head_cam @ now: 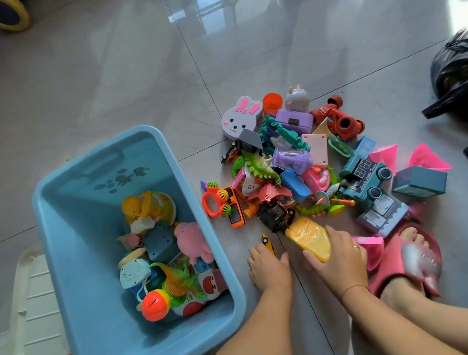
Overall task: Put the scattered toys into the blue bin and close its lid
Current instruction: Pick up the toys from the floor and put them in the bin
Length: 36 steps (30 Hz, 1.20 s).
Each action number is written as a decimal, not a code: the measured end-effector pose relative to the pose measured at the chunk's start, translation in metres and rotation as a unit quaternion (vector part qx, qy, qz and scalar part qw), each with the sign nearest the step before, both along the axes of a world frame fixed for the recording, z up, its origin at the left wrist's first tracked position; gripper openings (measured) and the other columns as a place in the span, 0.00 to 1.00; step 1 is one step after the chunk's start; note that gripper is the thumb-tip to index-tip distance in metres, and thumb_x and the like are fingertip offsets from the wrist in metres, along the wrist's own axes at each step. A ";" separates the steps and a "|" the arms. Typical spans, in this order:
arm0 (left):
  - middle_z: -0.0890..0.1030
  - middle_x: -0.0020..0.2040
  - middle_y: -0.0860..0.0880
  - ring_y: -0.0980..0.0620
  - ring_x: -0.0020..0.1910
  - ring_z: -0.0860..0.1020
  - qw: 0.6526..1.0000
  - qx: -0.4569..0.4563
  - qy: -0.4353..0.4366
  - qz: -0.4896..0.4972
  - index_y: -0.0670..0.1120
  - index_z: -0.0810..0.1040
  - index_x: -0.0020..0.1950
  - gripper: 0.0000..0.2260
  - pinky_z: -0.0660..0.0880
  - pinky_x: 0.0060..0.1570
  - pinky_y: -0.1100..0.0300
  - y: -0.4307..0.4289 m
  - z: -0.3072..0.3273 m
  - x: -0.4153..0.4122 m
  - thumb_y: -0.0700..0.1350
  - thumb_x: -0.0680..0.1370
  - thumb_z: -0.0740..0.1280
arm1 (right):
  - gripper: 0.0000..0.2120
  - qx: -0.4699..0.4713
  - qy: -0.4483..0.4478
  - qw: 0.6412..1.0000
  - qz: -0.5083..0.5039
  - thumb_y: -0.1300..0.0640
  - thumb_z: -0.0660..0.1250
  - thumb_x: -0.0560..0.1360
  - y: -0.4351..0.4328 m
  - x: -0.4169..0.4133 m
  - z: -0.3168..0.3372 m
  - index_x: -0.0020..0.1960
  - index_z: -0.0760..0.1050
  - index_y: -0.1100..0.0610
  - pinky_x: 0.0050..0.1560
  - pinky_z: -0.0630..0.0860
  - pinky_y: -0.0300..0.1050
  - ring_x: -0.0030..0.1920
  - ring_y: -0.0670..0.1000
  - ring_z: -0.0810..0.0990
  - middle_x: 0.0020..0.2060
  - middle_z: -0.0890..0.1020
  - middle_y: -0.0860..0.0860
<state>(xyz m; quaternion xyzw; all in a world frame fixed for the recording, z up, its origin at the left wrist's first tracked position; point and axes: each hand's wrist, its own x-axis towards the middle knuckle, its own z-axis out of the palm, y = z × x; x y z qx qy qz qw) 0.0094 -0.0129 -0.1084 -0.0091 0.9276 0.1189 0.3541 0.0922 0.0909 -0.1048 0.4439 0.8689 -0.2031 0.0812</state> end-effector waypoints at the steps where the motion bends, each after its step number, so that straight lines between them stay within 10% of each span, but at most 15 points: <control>1: 0.70 0.62 0.47 0.47 0.63 0.70 1.000 0.008 -0.005 0.022 0.45 0.67 0.64 0.21 0.71 0.58 0.53 0.001 0.000 -0.003 0.55 0.76 0.65 | 0.34 -0.002 0.012 1.000 -0.022 0.42 0.74 0.65 -0.001 0.001 0.004 0.65 0.72 0.59 0.58 0.67 0.56 0.58 0.61 0.75 0.55 0.78 0.58; 11: 0.77 0.53 0.46 0.50 0.46 0.75 0.984 0.160 0.011 0.080 0.45 0.74 0.55 0.09 0.69 0.41 0.61 0.022 0.052 -0.004 0.47 0.79 0.61 | 0.40 -0.103 0.221 0.939 -0.242 0.26 0.54 0.65 0.009 -0.022 0.073 0.62 0.73 0.56 0.56 0.73 0.51 0.54 0.57 0.75 0.54 0.78 0.57; 17: 0.77 0.44 0.52 0.59 0.41 0.75 0.883 0.376 0.216 0.183 0.48 0.75 0.51 0.05 0.70 0.42 0.74 0.003 0.151 -0.020 0.45 0.77 0.66 | 0.29 -0.239 0.410 0.864 -0.170 0.31 0.54 0.70 -0.001 -0.095 0.153 0.57 0.75 0.52 0.41 0.71 0.31 0.42 0.39 0.75 0.44 0.78 0.46; 21: 0.78 0.42 0.53 0.59 0.38 0.76 0.813 0.325 0.343 0.339 0.47 0.77 0.51 0.05 0.70 0.41 0.71 -0.052 0.174 -0.086 0.45 0.76 0.67 | 0.34 -0.303 0.366 0.879 -0.034 0.29 0.55 0.68 -0.054 -0.123 0.170 0.61 0.73 0.52 0.55 0.74 0.42 0.53 0.46 0.77 0.52 0.79 0.49; 24: 0.81 0.46 0.45 0.47 0.43 0.78 0.817 0.253 0.322 0.405 0.41 0.79 0.51 0.11 0.72 0.46 0.61 -0.113 0.157 -0.121 0.47 0.75 0.67 | 0.41 -0.309 0.325 0.892 0.058 0.23 0.47 0.67 -0.107 -0.131 0.169 0.63 0.72 0.52 0.61 0.71 0.55 0.58 0.51 0.74 0.55 0.77 0.50; 29: 0.73 0.68 0.44 0.47 0.65 0.73 0.824 0.264 0.265 0.426 0.42 0.66 0.71 0.23 0.69 0.61 0.57 -0.138 0.154 -0.129 0.52 0.79 0.62 | 0.46 -0.280 0.301 0.907 0.093 0.23 0.38 0.66 -0.143 -0.131 0.166 0.72 0.61 0.50 0.70 0.59 0.48 0.70 0.47 0.62 0.69 0.68 0.46; 36: 0.73 0.60 0.46 0.51 0.60 0.73 0.850 0.349 0.361 0.160 0.42 0.73 0.63 0.16 0.69 0.61 0.59 -0.031 0.168 -0.081 0.45 0.77 0.63 | 0.32 -0.130 0.285 0.950 -0.022 0.39 0.59 0.70 -0.052 -0.098 0.099 0.67 0.68 0.57 0.66 0.64 0.49 0.64 0.56 0.70 0.63 0.73 0.56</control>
